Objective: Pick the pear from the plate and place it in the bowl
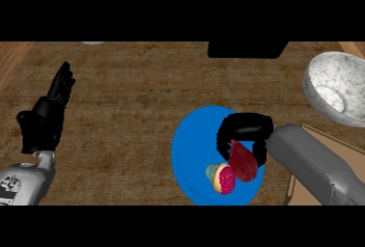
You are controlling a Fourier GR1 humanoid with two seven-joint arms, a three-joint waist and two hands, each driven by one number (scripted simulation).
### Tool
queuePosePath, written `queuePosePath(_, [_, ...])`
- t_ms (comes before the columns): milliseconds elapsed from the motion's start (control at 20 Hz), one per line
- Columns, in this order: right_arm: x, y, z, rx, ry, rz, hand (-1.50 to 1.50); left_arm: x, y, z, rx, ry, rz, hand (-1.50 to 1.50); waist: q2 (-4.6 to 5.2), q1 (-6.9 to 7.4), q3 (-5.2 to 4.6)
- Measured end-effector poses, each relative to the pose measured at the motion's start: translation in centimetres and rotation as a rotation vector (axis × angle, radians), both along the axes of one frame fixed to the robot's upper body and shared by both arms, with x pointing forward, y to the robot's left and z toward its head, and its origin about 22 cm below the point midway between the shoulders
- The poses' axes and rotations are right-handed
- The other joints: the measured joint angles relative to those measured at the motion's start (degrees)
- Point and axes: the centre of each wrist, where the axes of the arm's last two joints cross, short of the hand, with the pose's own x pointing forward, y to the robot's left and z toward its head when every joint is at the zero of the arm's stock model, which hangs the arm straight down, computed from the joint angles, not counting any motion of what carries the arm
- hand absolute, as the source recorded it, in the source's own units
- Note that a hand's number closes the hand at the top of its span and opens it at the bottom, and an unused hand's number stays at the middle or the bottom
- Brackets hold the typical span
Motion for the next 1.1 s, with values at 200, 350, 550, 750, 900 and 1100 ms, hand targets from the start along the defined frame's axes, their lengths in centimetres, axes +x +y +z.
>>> queuePosePath(200, [-0.3,0.2,-1.2,-0.101,0.047,-0.278,1.50,-0.2,0.6,-0.4,0.002,0.011,0.027,0.00,-0.89,-1.63,-0.30])
queuePosePath(350, [-0.4,0.2,-2.0,-0.187,0.066,-0.517,1.50,-0.5,1.2,-0.7,0.007,0.025,0.047,0.00,-1.73,-2.89,-0.44])
queuePosePath(550, [-1.0,3.4,-1.8,-0.219,0.054,-0.744,1.50,-0.7,1.7,-1.0,0.009,0.034,0.066,0.00,-2.21,-4.06,-0.36])
queuePosePath(750, [-2.0,7.9,0.0,-0.085,0.062,-0.939,1.50,-1.1,2.2,-1.2,0.008,0.045,0.081,0.00,-2.29,-4.72,0.01])
queuePosePath(900, [-2.9,10.4,2.4,0.041,0.044,-1.063,1.50,-1.2,2.3,-1.2,0.006,0.047,0.083,0.00,-2.15,-5.10,0.18])
queuePosePath(1100, [-4.1,11.1,5.9,0.162,-0.008,-1.234,1.50,-1.5,2.3,-1.2,0.008,0.041,0.090,0.00,-2.06,-5.35,0.28])
